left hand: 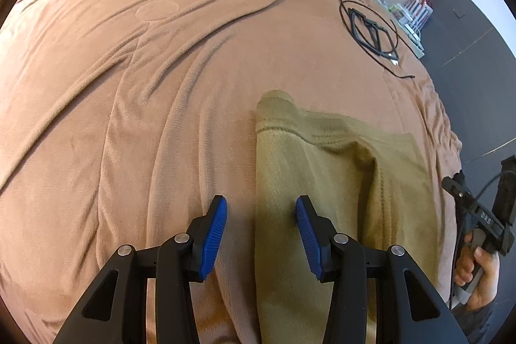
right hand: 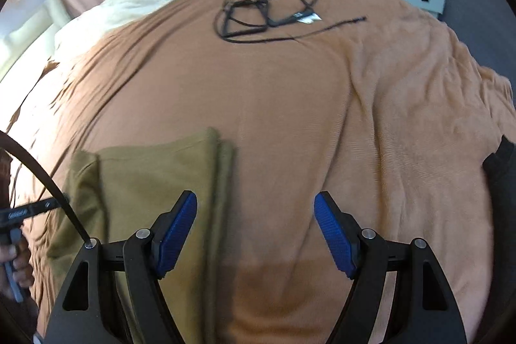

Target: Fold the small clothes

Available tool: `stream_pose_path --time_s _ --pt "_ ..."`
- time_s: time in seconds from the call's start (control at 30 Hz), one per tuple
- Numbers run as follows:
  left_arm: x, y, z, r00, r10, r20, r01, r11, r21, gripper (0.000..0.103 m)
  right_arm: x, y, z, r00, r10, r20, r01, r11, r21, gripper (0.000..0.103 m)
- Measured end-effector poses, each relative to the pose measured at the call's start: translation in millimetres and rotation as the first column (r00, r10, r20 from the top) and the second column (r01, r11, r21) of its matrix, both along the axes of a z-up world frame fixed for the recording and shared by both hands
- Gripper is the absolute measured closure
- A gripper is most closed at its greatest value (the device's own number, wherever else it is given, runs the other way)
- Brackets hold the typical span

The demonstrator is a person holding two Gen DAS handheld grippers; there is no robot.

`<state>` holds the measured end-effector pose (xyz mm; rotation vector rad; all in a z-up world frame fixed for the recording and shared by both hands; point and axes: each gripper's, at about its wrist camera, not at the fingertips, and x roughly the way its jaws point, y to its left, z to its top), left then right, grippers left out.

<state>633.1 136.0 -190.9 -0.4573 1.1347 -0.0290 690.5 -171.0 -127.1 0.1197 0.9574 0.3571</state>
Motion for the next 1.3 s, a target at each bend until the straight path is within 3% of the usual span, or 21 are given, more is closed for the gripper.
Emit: stream_pose_path --time_s 0.3,0.43,0.83,1.2,1.3 --pt "-23.7 -6.5 16.5 1.0 -0.018 0.02 0.018 0.999 -0.031 0.056 -41.5 18.0 24.2 0.991 0.126 0.037 -0.126 0.992 -0.007 0.029" --pt "-35.7 -8.1 18.2 1.0 -0.017 0.017 0.018 0.999 -0.049 0.056 -57.4 31.0 27.8 0.981 0.192 0.03 -0.192 0.981 -0.024 0.043" --pt "-73.7 -9.0 20.6 1.0 -0.005 0.013 0.006 0.994 -0.106 0.057 -84.9 80.1 34.8 0.941 0.339 0.008 -0.338 0.94 -0.047 0.059" --pt "-90.9 -1.1 15.8 1.0 0.014 0.015 -0.011 0.987 -0.158 0.058 -88.4 128.5 21.1 0.913 0.408 -0.026 -0.409 0.911 -0.056 0.061" --pt "-91.4 3.0 14.4 1.0 0.016 0.012 -0.014 0.987 -0.159 0.058 -83.9 141.4 11.1 0.914 0.403 -0.051 -0.405 0.912 -0.066 0.084"
